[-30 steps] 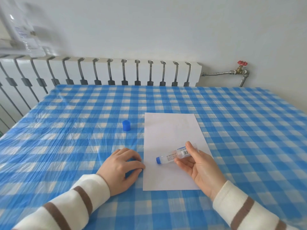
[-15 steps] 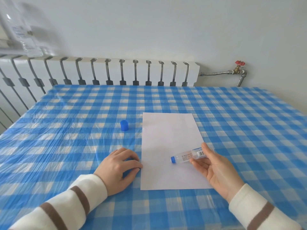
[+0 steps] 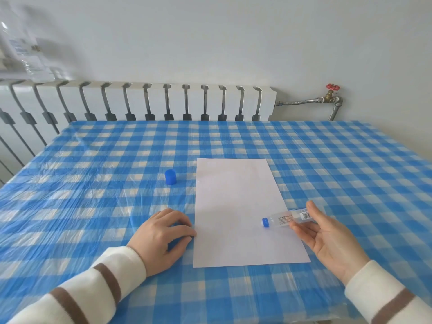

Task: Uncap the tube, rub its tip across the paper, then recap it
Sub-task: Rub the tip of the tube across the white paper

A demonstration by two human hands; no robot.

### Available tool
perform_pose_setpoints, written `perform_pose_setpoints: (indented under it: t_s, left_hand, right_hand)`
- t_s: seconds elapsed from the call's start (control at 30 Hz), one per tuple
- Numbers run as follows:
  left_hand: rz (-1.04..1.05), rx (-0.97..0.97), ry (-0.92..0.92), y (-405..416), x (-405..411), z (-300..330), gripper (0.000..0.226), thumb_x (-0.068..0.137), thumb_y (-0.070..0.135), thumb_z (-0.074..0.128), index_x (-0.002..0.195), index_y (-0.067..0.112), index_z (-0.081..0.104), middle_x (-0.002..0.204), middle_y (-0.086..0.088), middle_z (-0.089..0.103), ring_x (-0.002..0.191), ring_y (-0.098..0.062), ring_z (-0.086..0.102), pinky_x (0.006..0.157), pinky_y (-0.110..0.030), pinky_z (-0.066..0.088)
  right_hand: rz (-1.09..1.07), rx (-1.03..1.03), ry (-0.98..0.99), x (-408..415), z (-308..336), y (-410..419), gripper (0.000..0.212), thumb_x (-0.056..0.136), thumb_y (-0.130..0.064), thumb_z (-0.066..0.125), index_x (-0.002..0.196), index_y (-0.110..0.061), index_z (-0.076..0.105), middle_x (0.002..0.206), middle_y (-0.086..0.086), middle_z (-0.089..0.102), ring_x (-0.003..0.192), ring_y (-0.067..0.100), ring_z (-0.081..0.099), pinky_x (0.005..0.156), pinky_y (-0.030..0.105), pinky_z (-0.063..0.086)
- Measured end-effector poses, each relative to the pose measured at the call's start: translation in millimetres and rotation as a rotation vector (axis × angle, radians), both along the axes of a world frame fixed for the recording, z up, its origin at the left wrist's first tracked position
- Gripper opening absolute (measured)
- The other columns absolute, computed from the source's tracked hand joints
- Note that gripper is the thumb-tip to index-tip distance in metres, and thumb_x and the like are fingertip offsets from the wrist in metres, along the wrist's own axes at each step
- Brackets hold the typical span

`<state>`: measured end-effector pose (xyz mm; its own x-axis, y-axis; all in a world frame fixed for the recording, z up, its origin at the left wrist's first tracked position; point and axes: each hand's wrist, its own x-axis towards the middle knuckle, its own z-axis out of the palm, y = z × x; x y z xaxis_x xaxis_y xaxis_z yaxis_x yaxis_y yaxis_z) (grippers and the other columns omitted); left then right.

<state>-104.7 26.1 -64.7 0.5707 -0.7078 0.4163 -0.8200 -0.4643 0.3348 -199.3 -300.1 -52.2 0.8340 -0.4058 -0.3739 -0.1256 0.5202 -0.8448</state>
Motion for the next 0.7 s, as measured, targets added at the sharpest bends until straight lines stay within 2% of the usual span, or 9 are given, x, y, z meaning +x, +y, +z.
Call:
perform_pose_setpoints:
  t_s: [0.7]
  left_hand:
    - [0.009, 0.005, 0.0, -0.2, -0.2, 0.5, 0.047, 0.092, 0.044, 0.032, 0.088, 0.02, 0.072, 0.091, 0.002, 0.064, 0.081, -0.013, 0.059, 0.069, -0.033, 0.054]
  right_hand:
    - [-0.077, -0.012, -0.016, -18.1, -1.6, -28.5, 0.037, 0.076, -0.035, 0.072, 0.096, -0.006, 0.064, 0.087, 0.017, 0.076, 0.075, 0.02, 0.074, 0.056, 0.022, 0.058]
